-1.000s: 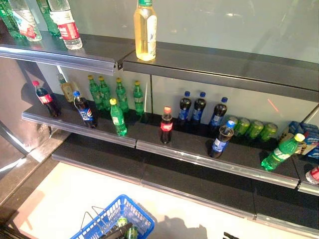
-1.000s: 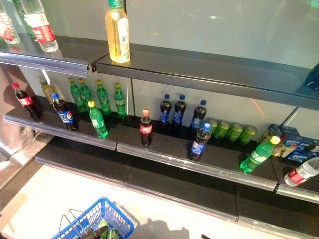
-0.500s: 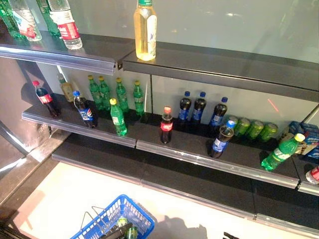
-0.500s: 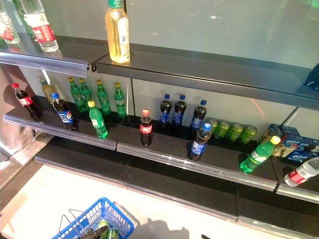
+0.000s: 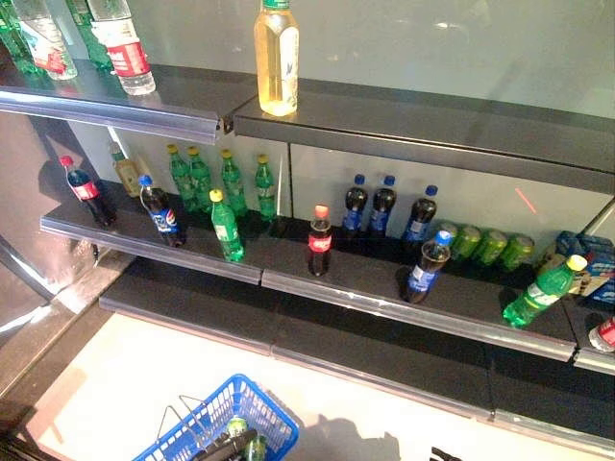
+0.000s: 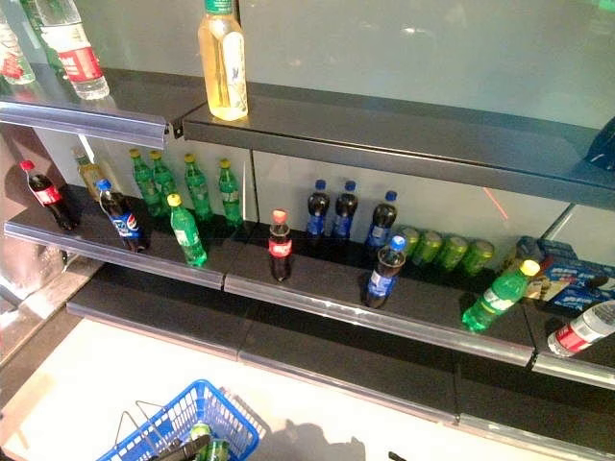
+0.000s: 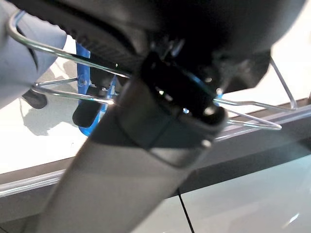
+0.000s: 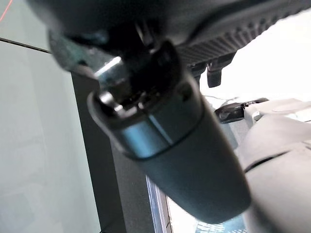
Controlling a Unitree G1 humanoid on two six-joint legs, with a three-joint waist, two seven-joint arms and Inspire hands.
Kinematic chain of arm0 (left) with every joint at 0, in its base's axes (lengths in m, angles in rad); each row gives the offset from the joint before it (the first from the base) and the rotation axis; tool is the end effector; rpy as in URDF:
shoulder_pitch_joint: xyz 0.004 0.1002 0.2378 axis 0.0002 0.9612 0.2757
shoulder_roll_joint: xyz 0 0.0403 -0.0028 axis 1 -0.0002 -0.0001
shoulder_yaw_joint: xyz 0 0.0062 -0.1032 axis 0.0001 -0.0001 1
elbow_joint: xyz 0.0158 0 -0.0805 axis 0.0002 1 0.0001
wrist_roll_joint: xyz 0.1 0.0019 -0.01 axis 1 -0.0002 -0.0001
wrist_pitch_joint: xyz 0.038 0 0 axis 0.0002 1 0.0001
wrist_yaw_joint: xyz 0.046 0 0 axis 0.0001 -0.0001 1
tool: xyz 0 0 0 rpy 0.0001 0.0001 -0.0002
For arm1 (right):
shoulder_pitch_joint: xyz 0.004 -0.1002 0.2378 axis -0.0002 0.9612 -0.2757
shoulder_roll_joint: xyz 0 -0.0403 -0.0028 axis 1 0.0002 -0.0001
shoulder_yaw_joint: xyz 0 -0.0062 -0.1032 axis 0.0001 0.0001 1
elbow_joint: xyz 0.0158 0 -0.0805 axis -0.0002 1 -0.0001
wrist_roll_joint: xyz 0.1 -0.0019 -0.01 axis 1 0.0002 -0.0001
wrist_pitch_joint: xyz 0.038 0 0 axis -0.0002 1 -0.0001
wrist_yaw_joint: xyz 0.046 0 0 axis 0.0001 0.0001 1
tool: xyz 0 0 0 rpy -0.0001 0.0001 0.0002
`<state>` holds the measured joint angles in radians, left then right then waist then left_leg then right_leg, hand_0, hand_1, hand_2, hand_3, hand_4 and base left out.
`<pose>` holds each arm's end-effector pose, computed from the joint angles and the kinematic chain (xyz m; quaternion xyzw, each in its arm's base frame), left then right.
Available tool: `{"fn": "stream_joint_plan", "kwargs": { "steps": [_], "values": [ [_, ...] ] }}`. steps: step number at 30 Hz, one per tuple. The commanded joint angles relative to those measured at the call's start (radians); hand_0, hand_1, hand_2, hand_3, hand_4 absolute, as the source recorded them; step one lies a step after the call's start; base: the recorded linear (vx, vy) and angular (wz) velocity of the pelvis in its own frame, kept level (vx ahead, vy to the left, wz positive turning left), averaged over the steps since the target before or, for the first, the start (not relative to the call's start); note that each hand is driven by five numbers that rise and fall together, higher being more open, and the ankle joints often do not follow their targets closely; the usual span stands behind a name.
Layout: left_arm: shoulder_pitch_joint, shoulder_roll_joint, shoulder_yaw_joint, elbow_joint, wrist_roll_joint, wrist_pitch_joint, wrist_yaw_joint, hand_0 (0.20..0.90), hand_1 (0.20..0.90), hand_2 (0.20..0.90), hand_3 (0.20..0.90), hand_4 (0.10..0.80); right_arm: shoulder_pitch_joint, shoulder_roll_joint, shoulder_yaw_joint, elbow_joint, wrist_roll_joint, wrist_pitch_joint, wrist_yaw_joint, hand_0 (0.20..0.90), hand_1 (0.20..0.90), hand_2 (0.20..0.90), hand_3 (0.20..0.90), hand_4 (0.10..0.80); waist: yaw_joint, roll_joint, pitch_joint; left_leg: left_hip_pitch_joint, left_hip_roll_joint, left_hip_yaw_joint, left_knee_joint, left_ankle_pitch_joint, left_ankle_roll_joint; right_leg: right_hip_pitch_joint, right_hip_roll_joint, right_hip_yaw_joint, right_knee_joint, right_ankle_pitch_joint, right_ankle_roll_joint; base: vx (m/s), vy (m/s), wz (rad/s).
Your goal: Pick up the drink and place into the basket.
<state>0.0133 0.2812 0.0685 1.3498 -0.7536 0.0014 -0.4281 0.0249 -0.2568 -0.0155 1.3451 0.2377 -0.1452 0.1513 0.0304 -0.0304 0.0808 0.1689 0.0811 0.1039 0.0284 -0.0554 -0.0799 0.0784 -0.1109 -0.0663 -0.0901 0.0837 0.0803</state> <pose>0.0451 0.2529 -0.1135 -0.3113 0.4793 0.1678 0.8032 0.0480 -0.2433 -0.1149 0.0277 0.5536 -0.0981 0.8265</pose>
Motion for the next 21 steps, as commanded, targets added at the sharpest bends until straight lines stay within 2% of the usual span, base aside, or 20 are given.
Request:
{"fn": "stream_joint_plan", "kwargs": {
  "steps": [1,2,3,5,6,9,10,11,13,16,17,21],
  "values": [
    [-0.061,-0.043,0.018,-0.036,0.017,-0.041,-0.129,0.300,0.300,0.300,0.200,0.100,-0.088,-0.067,0.007,-0.017,0.000,0.007,0.017,0.900,0.900,0.900,0.900,0.800,0.019,-0.023,0.029,-0.176,-0.128,-0.207,0.257,0.027,0.051,0.023,0.014,-0.010,0.038,-0.014,-0.037,-0.046,0.252,-0.99],
    [-0.059,-0.045,0.021,-0.032,0.017,-0.045,-0.132,0.300,0.300,0.300,0.200,0.100,-0.095,-0.076,0.004,-0.015,0.001,0.007,0.014,0.900,0.900,0.900,0.900,0.800,0.023,-0.025,0.029,-0.184,-0.152,-0.244,0.271,0.020,0.064,0.011,0.013,0.028,0.044,-0.010,-0.036,-0.060,0.311,-1.41],
    [-0.061,-0.048,0.019,-0.028,0.022,-0.047,-0.134,0.300,0.300,0.300,0.200,0.100,-0.096,-0.080,-0.002,-0.011,0.003,0.002,0.013,0.900,0.900,0.900,0.900,0.800,0.020,-0.026,0.029,-0.179,-0.170,-0.248,0.259,-0.001,0.076,-0.002,0.012,0.054,0.050,-0.005,-0.032,-0.056,0.265,-1.77],
    [-0.069,-0.048,0.013,-0.020,0.032,-0.046,-0.139,0.300,0.300,0.300,0.200,0.100,-0.091,-0.083,-0.021,0.009,0.006,-0.021,0.017,0.900,0.900,0.900,0.900,0.800,-0.013,-0.027,0.022,-0.138,-0.183,-0.205,0.188,-0.063,0.099,-0.039,0.003,0.093,0.058,0.022,-0.012,-0.054,0.269,-1.69],
    [-0.070,-0.047,0.012,-0.018,0.032,-0.046,-0.140,0.300,0.300,0.300,0.200,0.100,-0.090,-0.083,-0.025,0.015,0.004,-0.028,0.019,0.900,0.900,0.900,0.900,0.800,-0.021,-0.026,0.022,-0.127,-0.187,-0.202,0.171,-0.072,0.103,-0.052,0.001,0.102,0.060,0.031,-0.006,-0.048,0.269,-1.63],
    [-0.079,-0.032,0.014,-0.003,0.019,-0.051,-0.140,0.300,0.300,0.300,0.200,0.100,-0.076,-0.086,-0.047,0.035,-0.016,-0.070,0.031,0.900,0.900,0.900,0.900,0.800,-0.067,-0.020,0.029,-0.069,-0.208,-0.198,0.089,-0.095,0.119,-0.163,-0.013,0.146,0.073,0.106,0.044,-0.069,0.178,-1.50],
    [-0.081,-0.025,0.015,-0.001,0.002,-0.053,-0.132,0.300,0.300,0.300,0.200,0.100,-0.073,-0.086,-0.049,0.033,-0.030,-0.075,0.035,0.900,0.900,0.900,0.900,0.800,-0.069,-0.020,0.034,-0.058,-0.206,-0.188,0.072,-0.093,0.115,-0.184,-0.026,0.124,0.069,0.123,0.056,-0.127,0.048,-1.37],
    [-0.079,-0.017,0.020,0.000,-0.005,-0.053,-0.128,0.300,0.300,0.300,0.200,0.100,-0.074,-0.086,-0.052,0.029,-0.042,-0.072,0.042,0.900,0.900,0.900,0.900,0.800,-0.066,-0.018,0.041,-0.046,-0.197,-0.165,0.050,-0.082,0.106,-0.197,-0.043,0.078,0.065,0.133,0.063,-0.152,0.008,-1.48],
    [-0.073,-0.004,0.025,-0.004,0.005,-0.047,-0.140,0.300,0.300,0.300,0.200,0.100,-0.077,-0.085,-0.054,0.020,-0.028,-0.061,0.044,0.900,0.900,0.900,0.900,0.800,-0.056,-0.014,0.051,-0.034,-0.173,-0.112,0.020,-0.065,0.097,-0.196,-0.064,0.013,0.096,0.125,0.065,-0.199,-0.031,-1.47],
    [-0.070,0.000,0.017,-0.007,0.008,-0.052,-0.141,0.300,0.300,0.300,0.200,0.100,-0.086,-0.080,-0.053,0.023,-0.016,-0.050,0.034,0.900,0.900,0.900,0.900,0.800,-0.046,-0.005,0.057,-0.032,-0.149,-0.048,-0.003,-0.050,0.099,-0.184,-0.065,-0.029,0.156,0.089,0.054,-0.201,-0.023,-1.18],
    [-0.074,-0.003,0.007,-0.012,-0.015,-0.055,-0.126,0.300,0.300,0.300,0.200,0.100,-0.094,-0.075,-0.047,0.032,-0.022,-0.051,0.031,0.900,0.900,0.900,0.900,0.800,-0.046,0.004,0.058,-0.033,-0.134,0.004,-0.015,-0.038,0.106,-0.175,-0.069,-0.069,0.208,0.066,0.046,-0.204,-0.018,-1.07],
    [-0.087,-0.002,0.003,-0.033,-0.034,-0.048,-0.109,0.300,0.300,0.300,0.200,0.100,-0.107,-0.062,-0.026,0.038,-0.015,-0.058,0.032,0.900,0.900,0.900,0.900,0.800,-0.033,0.017,0.048,-0.025,-0.112,0.095,-0.047,-0.031,0.121,-0.144,-0.070,-0.139,0.279,0.010,0.035,-0.174,-0.089,-1.25]
  ]
}}
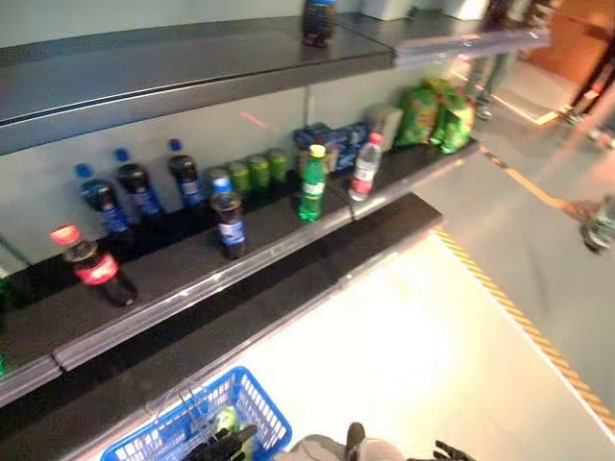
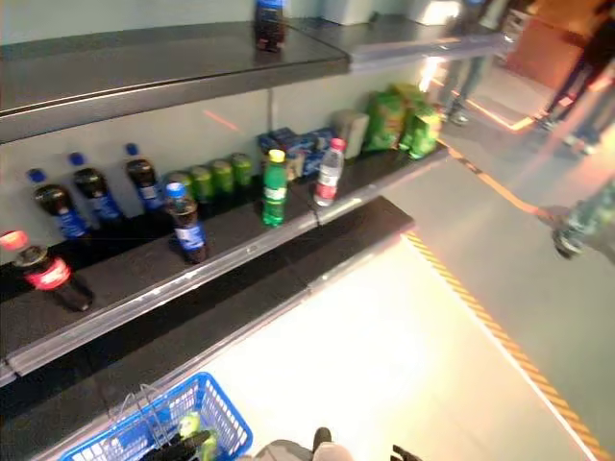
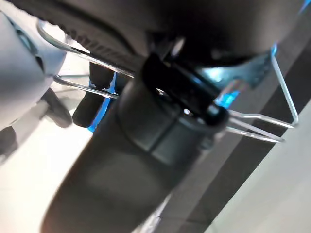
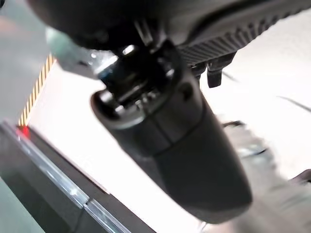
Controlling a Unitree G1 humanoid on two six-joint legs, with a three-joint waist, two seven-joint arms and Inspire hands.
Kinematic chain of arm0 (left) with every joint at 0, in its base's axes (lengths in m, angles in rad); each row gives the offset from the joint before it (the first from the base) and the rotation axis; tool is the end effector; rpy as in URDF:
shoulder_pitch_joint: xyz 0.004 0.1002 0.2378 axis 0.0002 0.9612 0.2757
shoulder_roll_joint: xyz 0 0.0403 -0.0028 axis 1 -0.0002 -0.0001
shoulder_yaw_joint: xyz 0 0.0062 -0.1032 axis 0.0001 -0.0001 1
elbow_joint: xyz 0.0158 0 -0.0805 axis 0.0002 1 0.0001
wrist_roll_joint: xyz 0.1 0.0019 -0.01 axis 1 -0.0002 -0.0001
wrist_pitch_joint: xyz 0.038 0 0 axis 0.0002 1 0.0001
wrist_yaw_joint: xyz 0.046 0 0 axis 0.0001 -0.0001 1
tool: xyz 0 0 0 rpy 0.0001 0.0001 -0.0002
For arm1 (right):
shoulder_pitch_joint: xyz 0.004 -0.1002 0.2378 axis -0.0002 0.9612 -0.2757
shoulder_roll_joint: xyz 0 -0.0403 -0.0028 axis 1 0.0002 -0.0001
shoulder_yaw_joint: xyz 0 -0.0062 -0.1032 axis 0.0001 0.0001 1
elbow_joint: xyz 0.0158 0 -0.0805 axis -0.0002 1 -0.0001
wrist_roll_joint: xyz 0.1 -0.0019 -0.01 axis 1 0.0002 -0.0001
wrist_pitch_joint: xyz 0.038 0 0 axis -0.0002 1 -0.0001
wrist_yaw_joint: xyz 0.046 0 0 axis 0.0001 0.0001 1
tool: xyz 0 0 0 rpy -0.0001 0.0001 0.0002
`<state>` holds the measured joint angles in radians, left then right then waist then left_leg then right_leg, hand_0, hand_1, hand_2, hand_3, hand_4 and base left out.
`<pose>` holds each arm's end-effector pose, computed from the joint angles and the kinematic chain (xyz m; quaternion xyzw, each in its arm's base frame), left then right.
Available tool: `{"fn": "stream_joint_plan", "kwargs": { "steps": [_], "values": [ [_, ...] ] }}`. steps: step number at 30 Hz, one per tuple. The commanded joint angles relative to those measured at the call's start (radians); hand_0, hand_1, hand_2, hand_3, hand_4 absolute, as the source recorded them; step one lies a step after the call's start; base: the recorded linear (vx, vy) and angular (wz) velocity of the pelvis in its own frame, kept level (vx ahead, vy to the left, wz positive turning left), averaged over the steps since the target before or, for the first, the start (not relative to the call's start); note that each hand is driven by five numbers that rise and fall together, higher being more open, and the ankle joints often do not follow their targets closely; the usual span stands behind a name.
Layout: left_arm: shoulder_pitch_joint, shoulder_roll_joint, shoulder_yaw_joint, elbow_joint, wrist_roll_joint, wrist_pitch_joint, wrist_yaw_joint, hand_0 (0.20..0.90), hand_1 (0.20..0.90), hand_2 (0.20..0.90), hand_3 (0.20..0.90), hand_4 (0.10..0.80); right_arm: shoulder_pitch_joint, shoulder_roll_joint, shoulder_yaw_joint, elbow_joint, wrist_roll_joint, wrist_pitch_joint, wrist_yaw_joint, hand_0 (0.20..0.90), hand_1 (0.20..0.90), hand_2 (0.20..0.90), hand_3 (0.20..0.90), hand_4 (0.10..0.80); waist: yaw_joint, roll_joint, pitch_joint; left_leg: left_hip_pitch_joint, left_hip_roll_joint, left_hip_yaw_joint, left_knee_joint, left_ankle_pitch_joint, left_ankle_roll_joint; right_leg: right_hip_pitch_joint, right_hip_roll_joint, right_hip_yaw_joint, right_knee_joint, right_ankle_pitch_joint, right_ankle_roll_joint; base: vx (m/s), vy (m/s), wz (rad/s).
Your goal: Pick up the drink and place into the basket.
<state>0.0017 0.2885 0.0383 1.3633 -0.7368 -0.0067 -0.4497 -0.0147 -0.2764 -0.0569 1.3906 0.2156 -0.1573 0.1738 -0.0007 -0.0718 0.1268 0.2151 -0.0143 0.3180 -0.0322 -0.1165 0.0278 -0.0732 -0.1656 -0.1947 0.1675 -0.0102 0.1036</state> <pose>0.0474 0.2542 -0.1129 -0.2988 0.4854 0.1463 0.8086 0.0551 -0.2516 -0.1118 0.0286 0.5473 -0.1030 0.8301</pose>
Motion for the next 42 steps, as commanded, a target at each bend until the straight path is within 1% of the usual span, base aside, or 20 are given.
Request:
{"fn": "stream_joint_plan", "kwargs": {
  "steps": [1,3,4,6,8,11,15,16,19,21,22,23,25,28,31,36,37,40,41,42],
  "values": [
    [-0.078,-0.005,0.033,-0.047,-0.059,-0.038,-0.084,0.300,0.300,0.300,0.200,0.100,-0.073,-0.039,0.019,-0.008,0.000,-0.042,0.011,0.900,0.900,0.900,0.900,0.800,0.002,0.059,-0.005,-0.074,-0.011,-0.096,0.001,0.038,0.013,0.018,-0.013,-0.039,0.015,0.093,0.009,-0.107,-0.129,-1.70],
    [-0.080,-0.001,0.034,-0.049,-0.064,-0.038,-0.077,0.300,0.300,0.300,0.200,0.100,-0.081,-0.034,0.027,-0.008,0.012,-0.037,0.011,0.900,0.900,0.900,0.900,0.800,0.010,0.058,-0.012,-0.067,-0.004,-0.060,-0.015,0.042,0.010,0.041,-0.009,-0.084,-0.001,0.071,0.005,-0.021,-0.169,-1.50],
    [-0.079,0.002,0.041,-0.053,-0.061,-0.035,-0.076,0.300,0.300,0.300,0.200,0.100,-0.085,-0.027,0.031,-0.012,0.004,-0.034,0.013,0.900,0.900,0.900,0.900,0.800,0.020,0.059,-0.021,-0.049,0.004,-0.033,-0.035,0.033,-0.003,0.074,-0.008,-0.132,-0.039,0.034,0.015,0.059,-0.194,-0.79],
    [-0.079,0.004,0.047,-0.057,-0.059,-0.032,-0.074,0.300,0.300,0.300,0.200,0.100,-0.087,-0.022,0.036,-0.020,0.001,-0.024,0.015,0.900,0.900,0.900,0.900,0.800,0.029,0.055,-0.023,-0.039,0.010,0.007,-0.046,0.044,-0.015,0.105,-0.008,-0.172,-0.090,0.040,0.016,0.043,-0.234,-0.32],
    [-0.079,0.001,0.052,-0.061,-0.050,-0.029,-0.060,0.300,0.300,0.300,0.200,0.100,-0.089,-0.013,0.042,-0.020,0.012,-0.011,0.007,0.900,0.900,0.900,0.900,0.800,0.026,0.048,-0.023,-0.045,0.027,0.063,-0.038,0.067,-0.020,0.128,0.013,-0.173,-0.138,0.053,-0.003,-0.029,-0.328,-0.54],
    [-0.084,-0.003,0.051,-0.060,-0.004,-0.028,-0.085,0.300,0.300,0.300,0.200,0.100,-0.083,-0.001,0.044,-0.022,0.050,-0.011,0.003,0.900,0.900,0.900,0.900,0.800,0.013,0.039,-0.028,-0.067,0.052,0.078,0.003,0.070,-0.027,0.133,0.043,-0.141,-0.150,0.042,-0.024,0.017,-0.311,-0.48],
    [-0.083,-0.030,0.028,-0.077,-0.026,-0.047,-0.080,0.300,0.300,0.300,0.200,0.100,-0.071,0.001,0.046,-0.029,0.050,-0.011,-0.002,0.900,0.900,0.900,0.900,0.800,0.008,0.029,-0.009,-0.148,0.105,0.040,0.210,0.064,-0.065,0.131,0.056,-0.131,-0.140,0.031,-0.066,0.004,-0.360,-0.19],
    [-0.079,-0.044,0.024,-0.082,-0.032,-0.058,-0.086,0.300,0.300,0.300,0.200,0.100,-0.067,0.002,0.048,-0.035,0.047,-0.012,-0.006,0.900,0.900,0.900,0.900,0.800,0.009,0.028,0.001,-0.194,0.128,0.005,0.337,0.112,-0.093,0.135,0.065,-0.128,-0.140,0.026,-0.089,0.000,-0.364,-0.33],
    [-0.071,-0.055,0.021,-0.088,-0.046,-0.068,-0.090,0.300,0.300,0.300,0.200,0.100,-0.064,-0.004,0.055,-0.036,0.034,-0.012,-0.010,0.900,0.900,0.900,0.900,0.800,0.011,0.028,0.013,-0.261,0.152,-0.054,0.486,0.160,-0.109,0.138,0.080,-0.103,-0.141,0.022,-0.115,0.015,-0.237,-0.40],
    [-0.063,-0.056,0.021,-0.098,-0.048,-0.062,-0.092,0.300,0.300,0.300,0.200,0.100,-0.062,-0.012,0.055,-0.031,0.039,-0.016,-0.014,0.900,0.900,0.900,0.900,0.800,0.018,0.031,0.024,-0.302,0.128,-0.107,0.516,0.153,-0.096,0.148,0.084,-0.064,-0.139,0.020,-0.118,0.053,-0.085,-0.46],
    [-0.061,-0.055,0.019,-0.096,-0.050,-0.063,-0.098,0.300,0.300,0.300,0.200,0.100,-0.063,-0.016,0.055,-0.031,0.043,-0.017,-0.013,0.900,0.900,0.900,0.900,0.800,0.025,0.032,0.026,-0.312,0.094,-0.135,0.483,0.145,-0.086,0.151,0.084,-0.050,-0.142,0.021,-0.111,0.091,-0.038,-0.62],
    [-0.059,-0.057,0.021,-0.093,-0.051,-0.065,-0.107,0.300,0.300,0.300,0.200,0.100,-0.068,-0.019,0.057,-0.030,0.042,-0.019,-0.012,0.900,0.900,0.900,0.900,0.800,0.034,0.037,0.031,-0.312,0.068,-0.147,0.441,0.137,-0.078,0.160,0.088,-0.035,-0.147,0.021,-0.104,0.102,0.001,-0.58],
    [-0.052,-0.058,0.027,-0.088,-0.059,-0.066,-0.117,0.300,0.300,0.300,0.200,0.100,-0.085,-0.028,0.062,-0.023,0.037,-0.015,-0.009,0.900,0.900,0.900,0.900,0.800,0.046,0.056,0.028,-0.298,0.049,-0.140,0.286,0.144,-0.077,0.181,0.107,-0.014,-0.166,0.012,-0.091,0.213,0.018,-0.50],
    [-0.057,-0.061,0.024,-0.069,-0.078,-0.060,-0.110,0.300,0.300,0.300,0.200,0.100,-0.098,-0.033,0.086,-0.020,0.031,-0.003,-0.011,0.900,0.900,0.900,0.900,0.800,0.070,0.097,0.022,-0.340,0.034,-0.134,0.035,0.261,-0.113,0.231,0.157,0.023,-0.190,-0.013,-0.088,0.346,-0.010,-0.42],
    [-0.049,-0.064,0.025,-0.066,-0.082,-0.056,-0.111,0.300,0.300,0.300,0.200,0.100,-0.083,-0.028,0.088,-0.016,0.014,-0.014,-0.006,0.900,0.900,0.900,0.900,0.800,0.085,0.106,0.021,-0.379,0.031,-0.074,-0.026,0.309,-0.121,0.277,0.183,0.026,-0.190,-0.043,-0.095,0.266,-0.049,-0.43],
    [-0.009,-0.067,0.043,-0.075,-0.073,-0.058,-0.111,0.300,0.300,0.300,0.200,0.100,-0.059,-0.025,0.073,0.002,-0.037,-0.029,-0.002,0.900,0.900,0.900,0.900,0.800,0.116,0.108,-0.002,-0.395,0.024,-0.002,-0.045,0.310,-0.103,0.327,0.213,0.008,-0.155,-0.104,-0.098,0.330,-0.003,-0.32],
    [-0.005,-0.065,0.046,-0.074,-0.065,-0.058,-0.108,0.300,0.300,0.300,0.200,0.100,-0.054,-0.025,0.067,0.006,-0.044,-0.029,0.000,0.900,0.900,0.900,0.900,0.800,0.112,0.096,-0.011,-0.381,0.011,0.003,-0.047,0.288,-0.102,0.345,0.208,0.006,-0.146,-0.130,-0.092,0.378,0.059,-0.58],
    [0.003,-0.058,0.057,-0.076,-0.067,-0.055,-0.099,0.300,0.300,0.300,0.200,0.100,-0.051,-0.025,0.056,0.011,-0.064,-0.028,0.005,0.900,0.900,0.900,0.900,0.800,0.112,0.081,-0.026,-0.359,0.008,0.033,-0.046,0.278,-0.081,0.357,0.211,0.000,-0.129,-0.141,-0.086,0.290,0.076,-0.16],
    [-0.003,-0.046,0.066,-0.077,-0.061,-0.042,-0.081,0.300,0.300,0.300,0.200,0.100,-0.047,-0.022,0.052,0.011,-0.073,-0.024,0.007,0.900,0.900,0.900,0.900,0.800,0.105,0.064,-0.042,-0.340,0.006,0.082,-0.046,0.253,-0.057,0.363,0.206,-0.014,-0.105,-0.145,-0.076,0.426,0.153,0.08],
    [-0.005,-0.040,0.073,-0.074,-0.055,-0.038,-0.079,0.300,0.300,0.300,0.200,0.100,-0.045,-0.018,0.051,0.008,-0.079,-0.024,0.006,0.900,0.900,0.900,0.900,0.800,0.109,0.048,-0.047,-0.336,-0.014,0.063,-0.047,0.235,-0.041,0.367,0.190,-0.015,-0.076,-0.130,-0.057,0.423,0.147,0.09]
  ]
}}
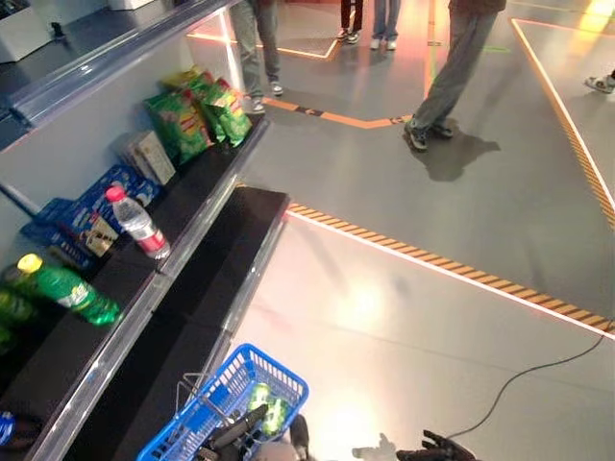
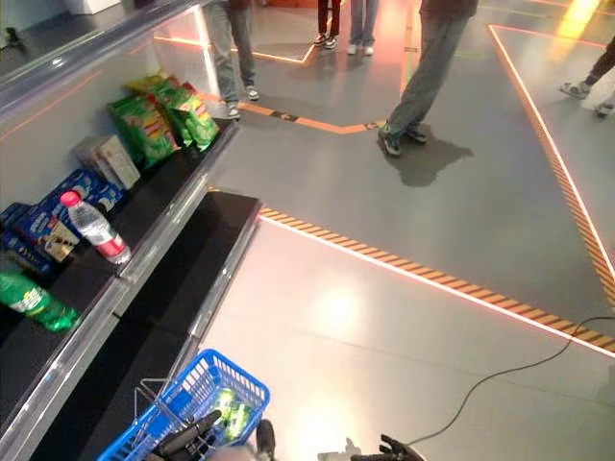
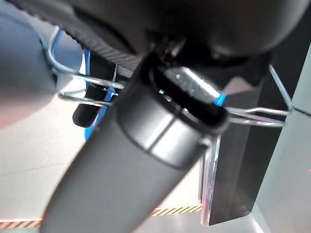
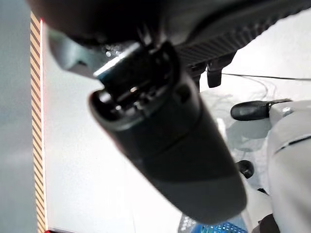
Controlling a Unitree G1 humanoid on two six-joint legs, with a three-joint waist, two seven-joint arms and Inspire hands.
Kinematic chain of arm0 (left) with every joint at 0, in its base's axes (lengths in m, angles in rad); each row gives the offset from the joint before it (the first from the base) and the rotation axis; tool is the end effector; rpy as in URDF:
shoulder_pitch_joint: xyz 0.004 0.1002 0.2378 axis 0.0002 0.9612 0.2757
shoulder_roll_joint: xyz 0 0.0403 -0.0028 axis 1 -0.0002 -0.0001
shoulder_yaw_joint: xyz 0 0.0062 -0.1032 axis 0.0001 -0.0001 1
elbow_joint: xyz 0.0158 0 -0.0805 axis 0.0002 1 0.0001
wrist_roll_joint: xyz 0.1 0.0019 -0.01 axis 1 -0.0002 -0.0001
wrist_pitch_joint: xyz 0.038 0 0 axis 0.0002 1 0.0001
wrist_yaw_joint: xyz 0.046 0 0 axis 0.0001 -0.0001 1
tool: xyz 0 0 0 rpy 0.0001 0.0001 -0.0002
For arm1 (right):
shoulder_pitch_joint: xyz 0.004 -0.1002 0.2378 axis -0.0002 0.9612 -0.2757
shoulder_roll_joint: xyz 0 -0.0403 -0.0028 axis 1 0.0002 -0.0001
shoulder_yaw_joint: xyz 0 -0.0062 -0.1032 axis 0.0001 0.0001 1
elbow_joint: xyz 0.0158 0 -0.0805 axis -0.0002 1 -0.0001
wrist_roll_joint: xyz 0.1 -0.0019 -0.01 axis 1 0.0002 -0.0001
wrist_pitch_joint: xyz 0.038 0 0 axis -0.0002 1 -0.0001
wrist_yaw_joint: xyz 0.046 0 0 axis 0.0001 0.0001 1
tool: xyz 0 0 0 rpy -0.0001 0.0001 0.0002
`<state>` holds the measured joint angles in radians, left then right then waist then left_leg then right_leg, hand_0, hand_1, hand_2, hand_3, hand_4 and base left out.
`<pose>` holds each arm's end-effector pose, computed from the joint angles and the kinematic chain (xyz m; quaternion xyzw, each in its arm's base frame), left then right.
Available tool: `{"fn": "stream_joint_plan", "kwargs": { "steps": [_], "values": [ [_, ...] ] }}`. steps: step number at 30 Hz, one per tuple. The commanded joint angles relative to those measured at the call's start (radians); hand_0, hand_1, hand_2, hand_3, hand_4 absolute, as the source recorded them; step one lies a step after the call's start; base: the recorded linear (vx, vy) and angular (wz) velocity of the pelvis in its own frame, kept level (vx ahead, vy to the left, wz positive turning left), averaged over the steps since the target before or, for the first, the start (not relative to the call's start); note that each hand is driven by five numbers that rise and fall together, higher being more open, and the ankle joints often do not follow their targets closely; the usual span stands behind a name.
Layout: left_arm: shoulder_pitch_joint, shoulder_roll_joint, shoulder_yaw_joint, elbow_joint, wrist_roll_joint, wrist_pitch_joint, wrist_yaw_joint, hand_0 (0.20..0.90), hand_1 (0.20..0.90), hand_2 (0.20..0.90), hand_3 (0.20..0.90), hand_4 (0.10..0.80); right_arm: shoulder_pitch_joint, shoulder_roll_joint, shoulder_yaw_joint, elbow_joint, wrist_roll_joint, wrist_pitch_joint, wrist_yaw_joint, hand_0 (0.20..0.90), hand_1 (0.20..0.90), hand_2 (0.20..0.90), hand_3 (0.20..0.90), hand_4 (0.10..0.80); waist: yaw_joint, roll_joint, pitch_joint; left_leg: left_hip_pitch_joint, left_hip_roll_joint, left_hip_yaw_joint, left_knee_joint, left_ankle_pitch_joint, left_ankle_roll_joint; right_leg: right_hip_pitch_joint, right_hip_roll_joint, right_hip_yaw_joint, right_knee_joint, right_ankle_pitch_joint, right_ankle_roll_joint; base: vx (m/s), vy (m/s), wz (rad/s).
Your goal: Pick up the drink and place into the basket.
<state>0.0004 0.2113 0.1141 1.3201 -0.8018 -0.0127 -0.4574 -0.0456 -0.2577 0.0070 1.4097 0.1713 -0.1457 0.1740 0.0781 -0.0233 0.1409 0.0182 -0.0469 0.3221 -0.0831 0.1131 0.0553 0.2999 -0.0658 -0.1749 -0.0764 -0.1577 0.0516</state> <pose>0.0554 0.2311 -0.1182 -0.3692 0.4365 0.1598 0.8047 0.0631 -0.2417 -0.1138 0.0030 0.5604 -0.0566 0.8263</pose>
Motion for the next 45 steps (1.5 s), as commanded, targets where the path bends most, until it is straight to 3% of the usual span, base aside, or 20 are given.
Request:
{"fn": "stream_joint_plan", "kwargs": {
  "steps": [1,4,6,8,10,11,13,14,16,20,24,30,32,35,36,38,39,41,42,45],
  "values": [
    [-0.007,0.042,0.002,-0.028,0.017,-0.030,-0.071,0.300,0.300,0.300,0.200,0.100,-0.014,-0.033,-0.011,-0.015,-0.036,-0.035,0.007,0.900,0.900,0.900,0.900,0.800,0.034,-0.010,-0.064,-0.133,0.009,0.052,0.003,-0.004,-0.058,-0.011,0.081,-0.039,0.198,0.035,0.007,0.294,0.108,0.18],
    [-0.027,0.063,-0.001,-0.024,0.024,-0.023,-0.080,0.300,0.300,0.300,0.200,0.100,-0.016,-0.026,-0.010,-0.035,-0.037,-0.023,0.002,0.900,0.900,0.900,0.900,0.800,0.036,-0.037,-0.071,-0.109,-0.013,0.039,0.005,-0.038,-0.019,-0.059,0.057,-0.042,0.318,0.097,0.056,0.214,0.097,0.23],
    [-0.037,0.071,-0.008,-0.029,0.010,-0.024,-0.081,0.300,0.300,0.300,0.200,0.100,-0.017,-0.023,-0.007,-0.047,-0.042,-0.026,0.007,0.900,0.900,0.900,0.900,0.800,0.042,-0.043,-0.070,-0.111,-0.008,0.047,0.012,-0.029,-0.002,-0.086,0.054,-0.044,0.356,0.146,0.068,0.181,0.073,0.31],
    [-0.062,0.085,-0.016,-0.038,0.010,-0.028,-0.063,0.300,0.300,0.300,0.200,0.100,-0.018,-0.009,0.003,-0.066,-0.027,-0.029,0.000,0.900,0.900,0.900,0.900,0.800,0.057,-0.061,-0.069,-0.103,-0.037,-0.017,0.017,-0.044,0.027,-0.152,0.034,-0.010,0.544,0.270,0.120,0.227,0.049,0.22],
    [-0.073,0.089,-0.021,-0.038,0.015,-0.027,-0.057,0.300,0.300,0.300,0.200,0.100,-0.017,-0.005,0.004,-0.069,-0.009,-0.031,-0.008,0.900,0.900,0.900,0.900,0.800,0.056,-0.061,-0.067,-0.095,-0.039,-0.044,0.019,-0.049,0.032,-0.195,0.039,0.004,0.621,0.308,0.132,0.191,-0.003,0.21],
    [-0.085,0.092,-0.037,-0.042,0.035,-0.024,-0.061,0.300,0.300,0.300,0.200,0.100,-0.016,-0.005,-0.001,-0.075,0.025,-0.030,-0.010,0.900,0.900,0.900,0.900,0.800,0.055,-0.041,-0.067,-0.082,-0.017,-0.082,0.020,-0.053,0.032,-0.263,0.062,0.023,0.743,0.346,0.132,0.294,0.016,0.55],
    [-0.090,0.082,-0.059,-0.056,0.030,-0.025,-0.057,0.300,0.300,0.300,0.200,0.100,-0.015,-0.007,-0.005,-0.079,0.045,-0.034,-0.005,0.900,0.900,0.900,0.900,0.800,0.042,-0.027,-0.062,-0.054,-0.015,-0.116,0.018,-0.058,0.030,-0.323,-0.009,0.010,0.782,0.313,0.114,0.282,0.019,0.80],
    [-0.096,0.080,-0.068,-0.063,0.023,-0.024,-0.052,0.300,0.300,0.300,0.200,0.100,-0.016,-0.008,-0.012,-0.081,0.045,-0.032,-0.003,0.900,0.900,0.900,0.900,0.800,0.039,-0.013,-0.061,-0.040,-0.007,-0.131,0.016,-0.062,0.026,-0.342,-0.055,0.002,0.742,0.289,0.107,0.235,-0.037,0.74],
    [-0.111,0.080,-0.080,-0.068,0.013,-0.021,-0.037,0.300,0.300,0.300,0.200,0.100,-0.017,-0.006,-0.015,-0.076,0.045,-0.031,-0.002,0.900,0.900,0.900,0.900,0.800,0.026,-0.002,-0.050,-0.016,-0.003,-0.160,0.019,-0.068,0.015,-0.358,-0.102,-0.007,0.601,0.266,0.092,0.223,-0.090,0.54],
    [-0.142,0.077,-0.101,-0.038,0.038,-0.020,-0.036,0.300,0.300,0.300,0.200,0.100,0.000,0.001,-0.019,-0.052,0.090,-0.060,-0.007,0.900,0.900,0.900,0.900,0.800,-0.022,-0.003,-0.025,0.027,-0.015,-0.244,0.041,-0.113,-0.002,-0.435,-0.129,0.041,0.258,0.322,0.080,0.316,-0.181,0.61],
    [-0.133,0.083,-0.085,0.011,0.073,-0.029,-0.057,0.300,0.300,0.300,0.200,0.100,0.003,-0.005,-0.045,-0.034,0.082,-0.055,-0.015,0.900,0.900,0.900,0.900,0.800,-0.065,0.017,-0.005,0.101,-0.010,-0.320,0.035,-0.156,-0.015,-0.520,-0.133,0.046,0.060,0.372,0.100,0.451,-0.173,0.98],
    [-0.086,0.080,-0.070,0.039,0.131,-0.044,-0.093,0.300,0.300,0.300,0.200,0.100,0.016,-0.010,-0.056,-0.003,0.094,-0.049,-0.027,0.900,0.900,0.900,0.900,0.800,-0.092,-0.003,-0.017,0.147,-0.044,-0.434,0.099,-0.234,0.006,-0.477,-0.082,0.157,0.105,0.370,0.085,0.359,-0.220,1.21],
    [-0.077,0.071,-0.066,0.028,0.113,-0.033,-0.079,0.300,0.300,0.300,0.200,0.100,0.016,-0.009,-0.047,-0.001,0.069,-0.040,-0.037,0.900,0.900,0.900,0.900,0.800,-0.097,-0.005,-0.034,0.174,-0.034,-0.454,0.118,-0.254,-0.008,-0.451,-0.060,0.163,0.120,0.351,0.072,0.273,-0.250,1.36],
    [-0.071,0.064,-0.069,0.020,0.123,-0.030,-0.084,0.300,0.300,0.300,0.200,0.100,0.010,-0.016,-0.032,-0.001,0.067,-0.039,-0.023,0.900,0.900,0.900,0.900,0.800,-0.091,-0.006,-0.052,0.186,-0.006,-0.455,0.156,-0.261,-0.038,-0.430,-0.047,0.150,0.125,0.328,0.049,0.187,-0.249,0.28],
    [-0.065,0.053,-0.072,0.007,0.101,-0.036,-0.062,0.300,0.300,0.300,0.200,0.100,0.002,-0.017,-0.013,-0.020,0.070,-0.033,-0.021,0.900,0.900,0.900,0.900,0.800,-0.080,-0.004,-0.059,0.143,0.028,-0.444,0.262,-0.179,-0.073,-0.399,-0.038,0.136,0.112,0.311,0.027,0.151,-0.329,0.07],
    [-0.060,0.047,-0.064,-0.013,0.086,-0.037,-0.063,0.300,0.300,0.300,0.200,0.100,-0.004,-0.024,0.004,-0.044,0.058,-0.033,-0.020,0.900,0.900,0.900,0.900,0.800,-0.059,-0.010,-0.047,0.033,0.024,-0.419,0.432,-0.099,-0.095,-0.358,-0.045,0.111,0.092,0.291,0.007,0.085,-0.310,0.36],
    [-0.057,0.043,-0.064,-0.022,0.080,-0.038,-0.067,0.300,0.300,0.300,0.200,0.100,-0.005,-0.030,0.006,-0.050,0.062,-0.036,-0.025,0.900,0.900,0.900,0.900,0.800,-0.051,-0.011,-0.038,-0.022,0.022,-0.390,0.499,-0.078,-0.102,-0.337,-0.050,0.092,0.084,0.281,-0.001,0.011,-0.220,0.49],
    [-0.055,0.036,-0.076,-0.034,0.073,-0.039,-0.083,0.300,0.300,0.300,0.200,0.100,-0.008,-0.046,-0.009,-0.049,0.075,-0.048,-0.036,0.900,0.900,0.900,0.900,0.800,-0.041,-0.006,-0.021,-0.101,0.056,-0.319,0.545,-0.077,-0.107,-0.298,-0.061,0.042,0.062,0.262,-0.012,-0.025,-0.138,0.32],
    [-0.056,0.034,-0.085,-0.039,0.072,-0.041,-0.086,0.300,0.300,0.300,0.200,0.100,-0.012,-0.053,-0.016,-0.046,0.080,-0.053,-0.034,0.900,0.900,0.900,0.900,0.800,-0.039,0.001,-0.016,-0.108,0.080,-0.276,0.507,-0.083,-0.112,-0.279,-0.063,0.009,0.053,0.249,-0.011,0.001,-0.071,0.40],
    [-0.060,0.031,-0.082,-0.039,0.047,-0.041,-0.083,0.300,0.300,0.300,0.200,0.100,-0.035,-0.058,-0.017,-0.040,0.064,-0.056,-0.037,0.900,0.900,0.900,0.900,0.800,-0.029,0.026,-0.009,-0.101,0.108,-0.137,0.321,-0.085,-0.120,-0.240,-0.063,-0.080,0.034,0.217,-0.003,0.087,0.023,0.82]
  ]
}}
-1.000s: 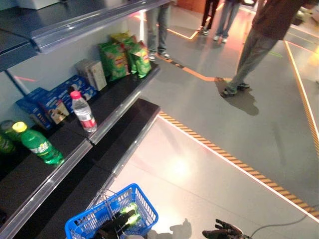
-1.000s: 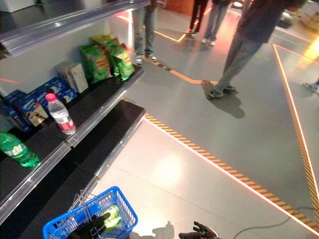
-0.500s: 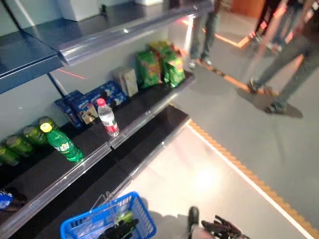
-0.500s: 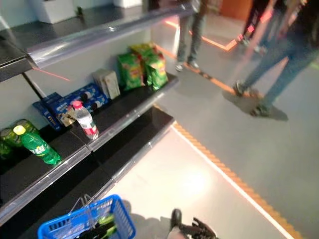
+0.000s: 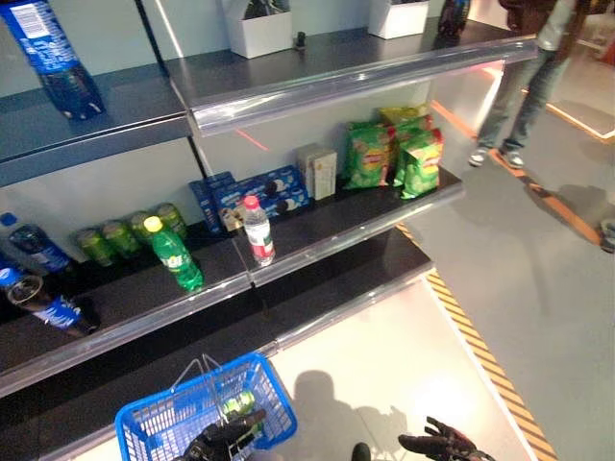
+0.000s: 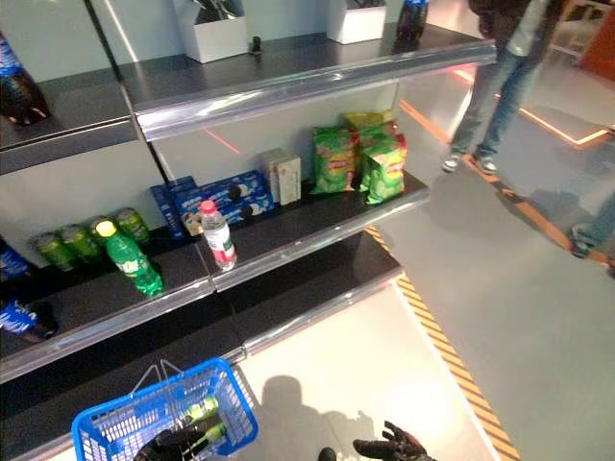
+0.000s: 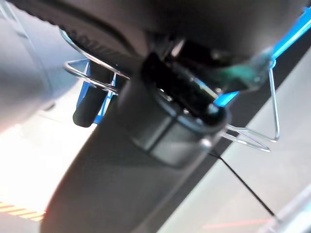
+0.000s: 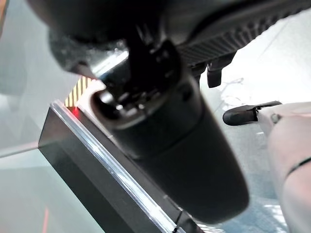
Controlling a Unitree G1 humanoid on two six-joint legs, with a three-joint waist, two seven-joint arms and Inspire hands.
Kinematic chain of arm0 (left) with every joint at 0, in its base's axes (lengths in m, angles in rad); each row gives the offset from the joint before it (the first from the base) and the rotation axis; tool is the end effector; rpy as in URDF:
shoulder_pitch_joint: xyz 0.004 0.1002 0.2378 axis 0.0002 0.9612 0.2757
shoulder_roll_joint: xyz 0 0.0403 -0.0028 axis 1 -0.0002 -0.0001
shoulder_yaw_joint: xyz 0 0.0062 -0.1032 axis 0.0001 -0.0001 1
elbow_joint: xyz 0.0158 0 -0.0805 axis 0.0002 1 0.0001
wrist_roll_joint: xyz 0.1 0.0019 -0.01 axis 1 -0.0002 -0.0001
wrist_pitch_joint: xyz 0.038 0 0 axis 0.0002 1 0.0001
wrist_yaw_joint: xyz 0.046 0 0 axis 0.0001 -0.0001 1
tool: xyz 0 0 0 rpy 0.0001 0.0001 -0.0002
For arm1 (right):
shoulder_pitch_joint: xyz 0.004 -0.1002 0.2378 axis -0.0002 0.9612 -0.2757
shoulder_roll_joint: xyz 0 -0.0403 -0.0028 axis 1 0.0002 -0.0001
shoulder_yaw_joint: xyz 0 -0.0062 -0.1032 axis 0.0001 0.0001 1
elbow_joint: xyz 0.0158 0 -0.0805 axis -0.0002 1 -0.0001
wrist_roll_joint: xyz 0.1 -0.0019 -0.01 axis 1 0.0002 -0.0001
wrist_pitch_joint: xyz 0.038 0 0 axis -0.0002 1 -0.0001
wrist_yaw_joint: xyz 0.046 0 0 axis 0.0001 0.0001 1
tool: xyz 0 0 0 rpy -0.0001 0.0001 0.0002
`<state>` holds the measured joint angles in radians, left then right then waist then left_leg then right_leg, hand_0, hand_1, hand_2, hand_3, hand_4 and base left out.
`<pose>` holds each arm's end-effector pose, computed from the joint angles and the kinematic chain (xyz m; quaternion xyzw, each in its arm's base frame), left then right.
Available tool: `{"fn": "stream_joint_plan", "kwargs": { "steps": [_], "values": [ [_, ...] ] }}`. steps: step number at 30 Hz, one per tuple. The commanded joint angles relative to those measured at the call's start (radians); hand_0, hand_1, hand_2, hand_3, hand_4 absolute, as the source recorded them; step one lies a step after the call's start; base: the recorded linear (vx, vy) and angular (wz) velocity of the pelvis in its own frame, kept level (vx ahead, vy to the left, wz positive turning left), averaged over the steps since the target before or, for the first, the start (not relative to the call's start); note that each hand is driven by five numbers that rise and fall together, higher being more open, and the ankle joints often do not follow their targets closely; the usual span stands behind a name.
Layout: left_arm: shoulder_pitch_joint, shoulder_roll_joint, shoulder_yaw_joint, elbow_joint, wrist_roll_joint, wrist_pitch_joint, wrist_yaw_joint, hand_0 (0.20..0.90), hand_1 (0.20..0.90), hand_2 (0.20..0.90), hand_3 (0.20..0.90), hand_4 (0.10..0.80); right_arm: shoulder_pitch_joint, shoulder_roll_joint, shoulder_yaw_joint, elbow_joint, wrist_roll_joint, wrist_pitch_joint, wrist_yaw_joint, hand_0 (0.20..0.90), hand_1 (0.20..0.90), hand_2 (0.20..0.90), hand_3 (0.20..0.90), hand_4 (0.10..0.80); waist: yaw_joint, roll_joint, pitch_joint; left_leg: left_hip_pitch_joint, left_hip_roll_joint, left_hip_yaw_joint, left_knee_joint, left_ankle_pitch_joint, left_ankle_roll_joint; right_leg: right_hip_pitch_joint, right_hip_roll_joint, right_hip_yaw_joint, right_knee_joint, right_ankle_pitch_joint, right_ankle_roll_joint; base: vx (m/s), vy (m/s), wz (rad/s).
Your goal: Pick up the drink and place into the basket.
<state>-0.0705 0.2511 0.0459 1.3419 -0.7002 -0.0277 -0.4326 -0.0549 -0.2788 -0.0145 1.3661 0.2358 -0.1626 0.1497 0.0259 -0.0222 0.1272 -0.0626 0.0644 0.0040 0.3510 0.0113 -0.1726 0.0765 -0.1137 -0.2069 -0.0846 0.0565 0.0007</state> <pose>0.0792 0.2408 -0.1115 -0.2938 0.4568 0.1134 0.8319 0.0750 -0.2499 -0.1087 0.0137 0.5223 -0.0958 0.8472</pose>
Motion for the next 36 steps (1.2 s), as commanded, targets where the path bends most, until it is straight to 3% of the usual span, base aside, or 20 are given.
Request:
{"fn": "stream_joint_plan", "kwargs": {
  "steps": [1,3,5,7,12,15,18,21,23,26,27,33,34,36],
  "values": [
    [-0.002,-0.005,-0.006,-0.060,-0.045,-0.014,-0.113,0.300,0.300,0.300,0.200,0.100,-0.028,-0.042,0.002,0.007,-0.002,-0.038,-0.014,0.900,0.900,0.900,0.900,0.800,0.018,0.038,-0.001,-0.008,0.015,0.267,-0.199,0.031,0.101,-0.002,-0.008,-0.089,0.034,-0.012,0.048,0.155,0.055,0.60],
    [-0.019,-0.008,-0.010,-0.060,-0.031,-0.005,-0.116,0.300,0.300,0.300,0.200,0.100,-0.021,-0.044,-0.001,0.009,0.011,-0.043,-0.016,0.900,0.900,0.900,0.900,0.800,0.012,0.048,-0.009,0.013,0.020,0.328,-0.267,0.023,0.085,0.026,0.000,-0.121,0.033,-0.041,0.053,0.177,0.066,0.70],
    [-0.025,-0.009,-0.005,-0.062,-0.035,0.003,-0.112,0.300,0.300,0.300,0.200,0.100,-0.013,-0.043,-0.003,0.010,0.001,-0.050,-0.011,0.900,0.900,0.900,0.900,0.800,0.006,0.051,-0.011,0.017,0.016,0.374,-0.306,0.045,0.096,0.030,0.005,-0.149,0.039,-0.042,0.046,0.093,0.063,0.80],
    [-0.027,-0.008,0.000,-0.063,-0.037,0.008,-0.110,0.300,0.300,0.300,0.200,0.100,-0.002,-0.040,-0.003,0.011,-0.018,-0.052,-0.013,0.900,0.900,0.900,0.900,0.800,0.002,0.050,-0.019,0.029,0.008,0.372,-0.334,0.038,0.088,0.047,0.015,-0.140,0.037,-0.066,0.049,0.188,0.054,0.68],
    [-0.009,-0.010,0.017,-0.050,-0.036,-0.007,-0.110,0.300,0.300,0.300,0.200,0.100,0.007,-0.038,0.007,0.007,-0.037,-0.046,-0.006,0.900,0.900,0.900,0.900,0.800,0.033,0.041,-0.026,0.037,-0.021,0.346,-0.379,0.069,0.105,0.056,0.029,-0.174,0.032,-0.057,0.043,0.152,0.050,0.34],
    [0.002,0.004,0.037,-0.030,-0.026,-0.009,-0.113,0.300,0.300,0.300,0.200,0.100,-0.003,-0.036,0.011,0.000,-0.038,-0.031,-0.006,0.900,0.900,0.900,0.900,0.800,0.054,0.032,-0.039,0.086,-0.046,0.311,-0.424,0.043,0.112,0.072,0.026,-0.186,0.062,-0.097,0.053,0.250,0.120,0.17],
    [0.003,0.006,0.035,-0.028,-0.031,-0.016,-0.111,0.300,0.300,0.300,0.200,0.100,-0.012,-0.033,0.010,-0.004,-0.051,-0.017,-0.004,0.900,0.900,0.900,0.900,0.800,0.063,0.031,-0.040,0.086,-0.048,0.309,-0.425,0.051,0.132,0.054,0.024,-0.204,0.102,-0.099,0.048,0.071,0.107,0.27],
    [0.000,0.018,0.036,-0.033,-0.039,-0.016,-0.112,0.300,0.300,0.300,0.200,0.100,-0.019,-0.024,0.014,-0.002,-0.054,-0.010,-0.004,0.900,0.900,0.900,0.900,0.800,0.074,0.024,-0.042,0.100,-0.062,0.283,-0.429,0.038,0.158,0.018,0.005,-0.201,0.214,-0.103,0.069,0.091,0.121,0.23],
    [-0.009,0.030,0.024,-0.040,-0.038,-0.019,-0.107,0.300,0.300,0.300,0.200,0.100,-0.022,-0.013,0.015,-0.007,-0.042,-0.007,-0.007,0.900,0.900,0.900,0.900,0.800,0.073,0.021,-0.036,0.107,-0.082,0.263,-0.432,0.029,0.192,-0.062,-0.039,-0.168,0.434,-0.043,0.113,0.069,0.158,0.23],
    [-0.022,0.038,0.015,-0.045,-0.041,-0.023,-0.088,0.300,0.300,0.300,0.200,0.100,-0.021,-0.007,0.013,-0.013,-0.029,-0.009,-0.007,0.900,0.900,0.900,0.900,0.800,0.065,0.026,-0.026,0.109,-0.094,0.232,-0.432,0.015,0.219,-0.161,-0.067,-0.113,0.641,0.015,0.135,0.036,0.085,0.61],
    [-0.028,0.043,0.001,-0.055,-0.042,-0.018,-0.076,0.300,0.300,0.300,0.200,0.100,-0.023,-0.005,0.013,-0.017,-0.008,-0.009,-0.007,0.900,0.900,0.900,0.900,0.800,0.052,0.034,-0.015,0.115,-0.093,0.190,-0.429,0.009,0.228,-0.216,-0.054,-0.052,0.724,0.022,0.130,0.059,-0.013,0.59],
    [-0.063,0.041,-0.031,-0.053,-0.007,-0.008,-0.068,0.300,0.300,0.300,0.200,0.100,-0.023,0.002,-0.001,-0.014,0.027,-0.019,-0.020,0.900,0.900,0.900,0.900,0.800,0.011,0.039,-0.008,0.129,-0.086,0.080,-0.413,-0.006,0.206,-0.194,-0.111,0.093,0.401,0.045,0.114,0.130,-0.193,0.90],
    [-0.076,0.034,-0.047,-0.042,-0.008,-0.009,-0.070,0.300,0.300,0.300,0.200,0.100,-0.020,-0.001,-0.005,-0.006,0.037,-0.028,-0.024,0.900,0.900,0.900,0.900,0.800,-0.013,0.040,-0.005,0.136,-0.087,0.050,-0.405,-0.022,0.196,-0.174,-0.125,0.146,0.252,0.052,0.118,0.183,-0.248,0.75],
    [-0.075,0.033,-0.045,-0.025,-0.018,-0.017,-0.078,0.300,0.300,0.300,0.200,0.100,-0.025,-0.005,-0.009,0.005,0.020,-0.031,-0.015,0.900,0.900,0.900,0.900,0.800,-0.033,0.035,-0.003,0.153,-0.089,0.031,-0.396,-0.053,0.183,-0.181,-0.148,0.162,0.163,0.126,0.143,0.222,-0.327,0.94]
  ]
}}
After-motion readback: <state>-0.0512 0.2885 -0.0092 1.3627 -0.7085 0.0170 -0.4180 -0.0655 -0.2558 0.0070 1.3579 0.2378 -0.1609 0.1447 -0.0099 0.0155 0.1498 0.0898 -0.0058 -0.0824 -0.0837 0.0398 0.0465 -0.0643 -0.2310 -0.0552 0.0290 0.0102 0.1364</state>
